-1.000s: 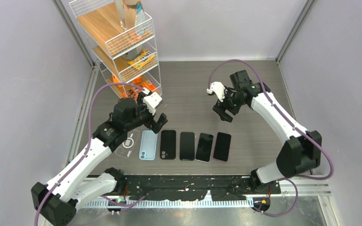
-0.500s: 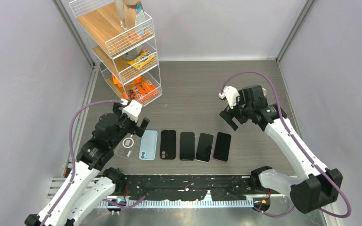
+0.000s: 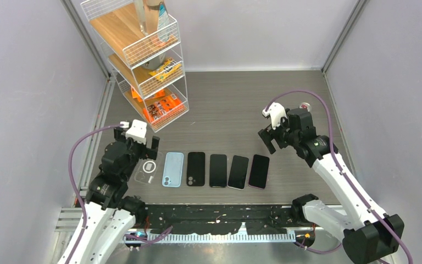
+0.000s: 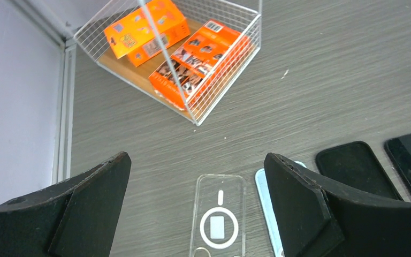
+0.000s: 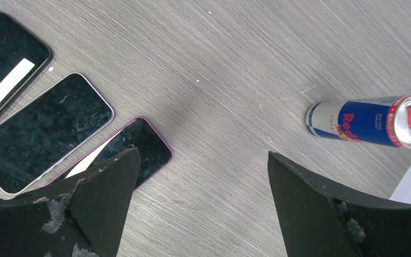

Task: Take the phone out of the phone case
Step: Reset both arms

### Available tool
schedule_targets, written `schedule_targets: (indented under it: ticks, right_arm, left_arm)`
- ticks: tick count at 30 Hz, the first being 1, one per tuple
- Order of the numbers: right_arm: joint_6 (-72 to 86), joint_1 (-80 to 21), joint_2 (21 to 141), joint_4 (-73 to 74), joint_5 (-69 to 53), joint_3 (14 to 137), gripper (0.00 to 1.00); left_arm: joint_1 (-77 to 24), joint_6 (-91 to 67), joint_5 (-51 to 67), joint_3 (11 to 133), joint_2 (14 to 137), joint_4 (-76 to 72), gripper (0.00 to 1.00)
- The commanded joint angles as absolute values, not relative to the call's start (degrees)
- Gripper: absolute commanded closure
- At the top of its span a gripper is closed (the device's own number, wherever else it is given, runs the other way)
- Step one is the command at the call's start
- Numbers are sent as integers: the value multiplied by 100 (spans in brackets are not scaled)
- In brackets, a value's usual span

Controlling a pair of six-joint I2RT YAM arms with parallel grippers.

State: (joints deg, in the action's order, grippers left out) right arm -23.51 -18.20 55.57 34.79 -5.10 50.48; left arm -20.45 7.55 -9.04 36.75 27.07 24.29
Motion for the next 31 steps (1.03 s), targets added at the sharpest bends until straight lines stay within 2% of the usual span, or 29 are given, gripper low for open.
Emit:
schedule_targets:
  ticks: [1,7,15,31]
  right_arm:
    - [-2062,-1785,5085,2579,-429,4524,5]
    - [-1716,-1763,4584,2147,-189,4241,5]
    - [-1555,-1753,4612,2503,-314,4442,4]
    - [-1585,-1673,3585,2035,240,4039,4]
  left_arm:
    - [-1723,394,-1196,3545,2545,2141,1]
    - [-1409,182,-1231,3405,2495,1973,1]
    - [-1083,35,-1161,3078,2460,1590,1]
    - [-942,177,-658,2676,2386,1352,0]
